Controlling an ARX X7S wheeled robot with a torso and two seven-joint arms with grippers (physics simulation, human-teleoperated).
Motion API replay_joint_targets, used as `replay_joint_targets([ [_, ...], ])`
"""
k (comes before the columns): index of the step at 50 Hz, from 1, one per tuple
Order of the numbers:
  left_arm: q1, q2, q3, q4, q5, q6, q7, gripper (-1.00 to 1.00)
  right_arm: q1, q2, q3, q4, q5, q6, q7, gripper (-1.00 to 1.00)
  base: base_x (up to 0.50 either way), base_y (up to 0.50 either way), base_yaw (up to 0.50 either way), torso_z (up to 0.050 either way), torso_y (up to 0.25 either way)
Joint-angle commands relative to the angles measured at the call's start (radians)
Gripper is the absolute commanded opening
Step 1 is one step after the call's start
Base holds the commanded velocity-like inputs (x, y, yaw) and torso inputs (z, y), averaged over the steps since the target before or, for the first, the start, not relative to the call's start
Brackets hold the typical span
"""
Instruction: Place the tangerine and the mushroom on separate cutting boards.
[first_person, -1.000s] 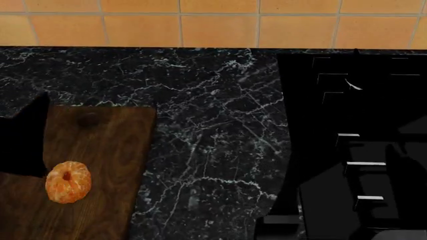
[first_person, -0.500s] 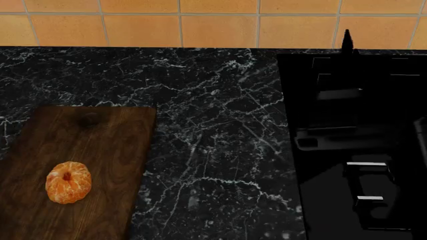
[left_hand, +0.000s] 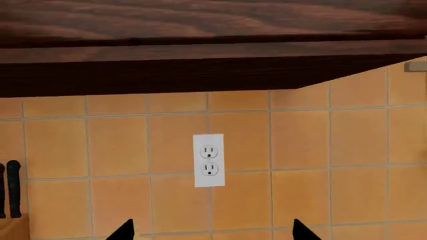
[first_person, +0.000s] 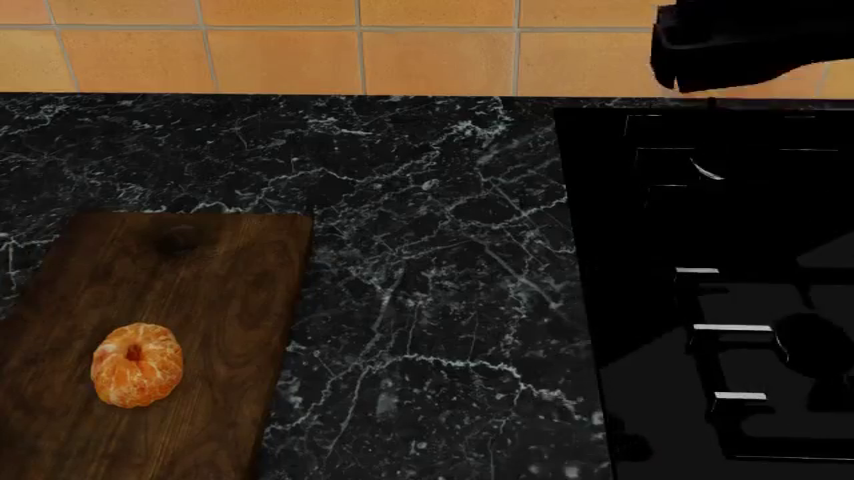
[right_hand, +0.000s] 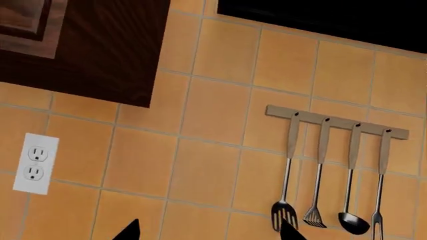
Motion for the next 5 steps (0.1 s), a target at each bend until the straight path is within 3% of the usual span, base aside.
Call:
replay_joint_targets([
  [1,-0.083,0.006,0.031,-0.027,-0.007,-0.014,-0.002,1.00,0.156,-0.102,-0.004,0.133,-0.046,0.130,-0.082,1.00,0.00,0.00,0.00,0.000,0.000],
  [5,-0.124,0.012,0.051,-0.049,0.001,-0.024,0.001,1.00,0.202,-0.129,-0.005,0.170,-0.063,0.156,-0.102,1.00,0.00,0.00,0.00,0.000,0.000],
])
